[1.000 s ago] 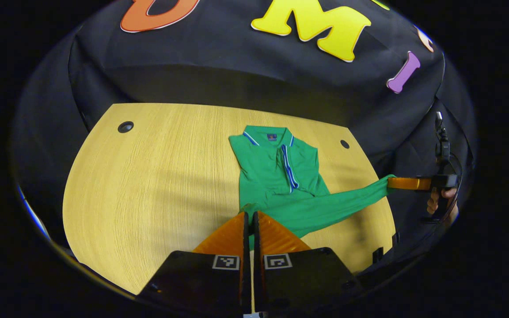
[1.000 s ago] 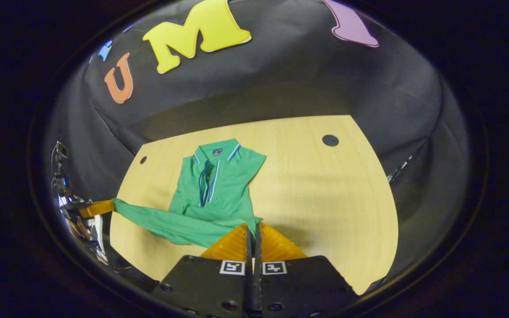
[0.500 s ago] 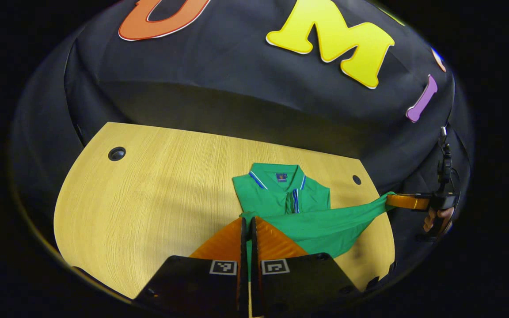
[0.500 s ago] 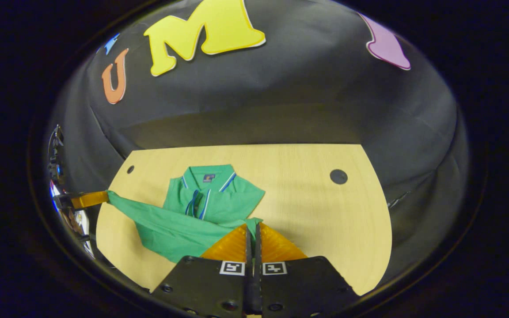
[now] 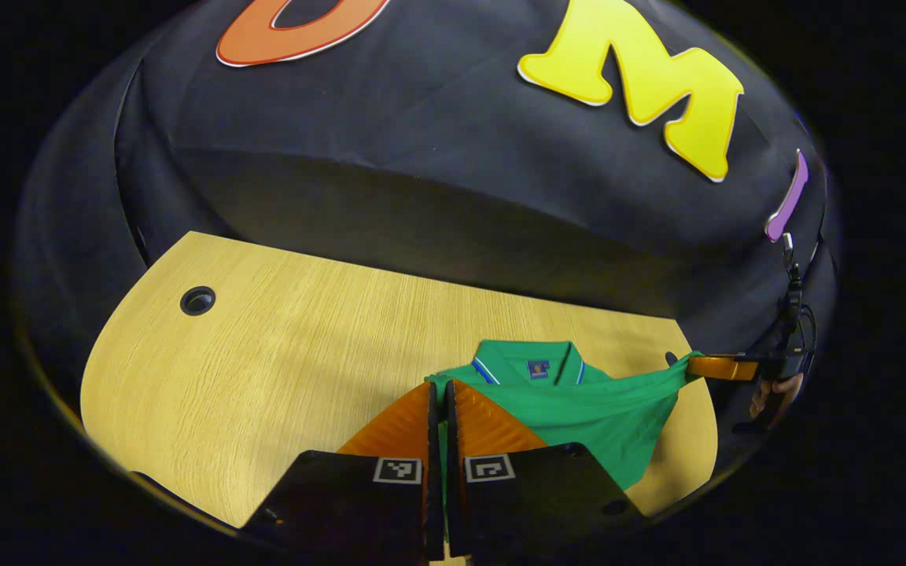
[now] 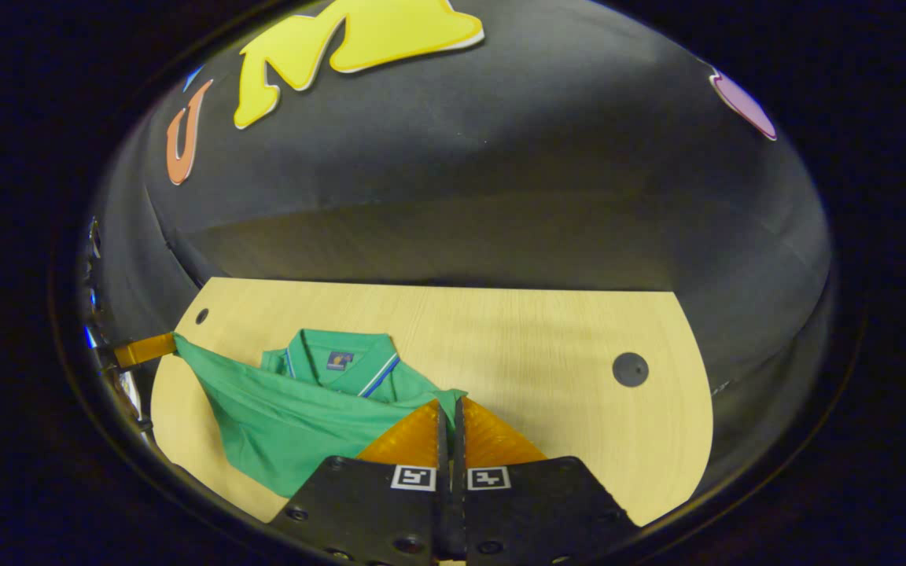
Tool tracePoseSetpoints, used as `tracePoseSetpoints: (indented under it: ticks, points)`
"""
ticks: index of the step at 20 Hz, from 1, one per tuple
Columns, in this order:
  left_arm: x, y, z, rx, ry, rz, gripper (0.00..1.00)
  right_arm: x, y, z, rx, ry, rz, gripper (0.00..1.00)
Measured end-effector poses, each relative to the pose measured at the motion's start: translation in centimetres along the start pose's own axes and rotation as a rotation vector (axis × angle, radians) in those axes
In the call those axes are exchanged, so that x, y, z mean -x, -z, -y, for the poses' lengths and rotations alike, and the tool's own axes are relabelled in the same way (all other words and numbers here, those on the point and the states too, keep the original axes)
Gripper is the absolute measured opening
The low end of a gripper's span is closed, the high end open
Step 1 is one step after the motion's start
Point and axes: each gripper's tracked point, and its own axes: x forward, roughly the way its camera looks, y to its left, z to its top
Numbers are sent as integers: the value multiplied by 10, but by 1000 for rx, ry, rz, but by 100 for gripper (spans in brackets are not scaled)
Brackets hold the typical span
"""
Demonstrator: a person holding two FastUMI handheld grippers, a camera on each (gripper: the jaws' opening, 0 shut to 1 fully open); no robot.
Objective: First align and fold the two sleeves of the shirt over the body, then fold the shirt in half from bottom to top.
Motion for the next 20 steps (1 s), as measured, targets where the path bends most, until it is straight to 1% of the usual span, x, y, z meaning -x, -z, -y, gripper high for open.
tracePoseSetpoints:
  ticks: [2, 5, 9, 12, 15, 16, 17, 18, 19, 20]
  points:
    - [-19, 3, 0, 5, 0, 0, 7, -21, -1, 9, 1, 15, -5, 0]
    - [-44, 8, 0, -32, -4, -14, 8, -46, 5, 12, -2, 18, -22, 0]
    - [-73, 16, -5, -73, -29, -33, 8, -64, 11, 14, 13, 22, -32, 0]
    - [-82, 25, -11, -66, -62, -49, 8, -72, 16, 17, 29, 40, -35, 1]
    - [-88, 31, -20, -60, -81, -53, 9, -81, 19, 17, 5, 50, -33, 0]
    - [-89, 33, -23, -55, -83, -56, 10, -84, 20, 18, 4, 52, -34, 4]
    - [-89, 36, -24, -48, -87, -65, 11, -85, 21, 20, 3, 65, -40, 4]
    - [-89, 38, -29, -51, -105, -75, 16, -84, 22, 21, 2, 73, -44, 8]
    - [-86, 41, -35, -54, -127, -86, 19, -85, 24, 19, 4, 72, -46, 8]
    - [-83, 41, -37, -49, -133, -90, 55, -83, 23, 21, 9, 83, -34, 11]
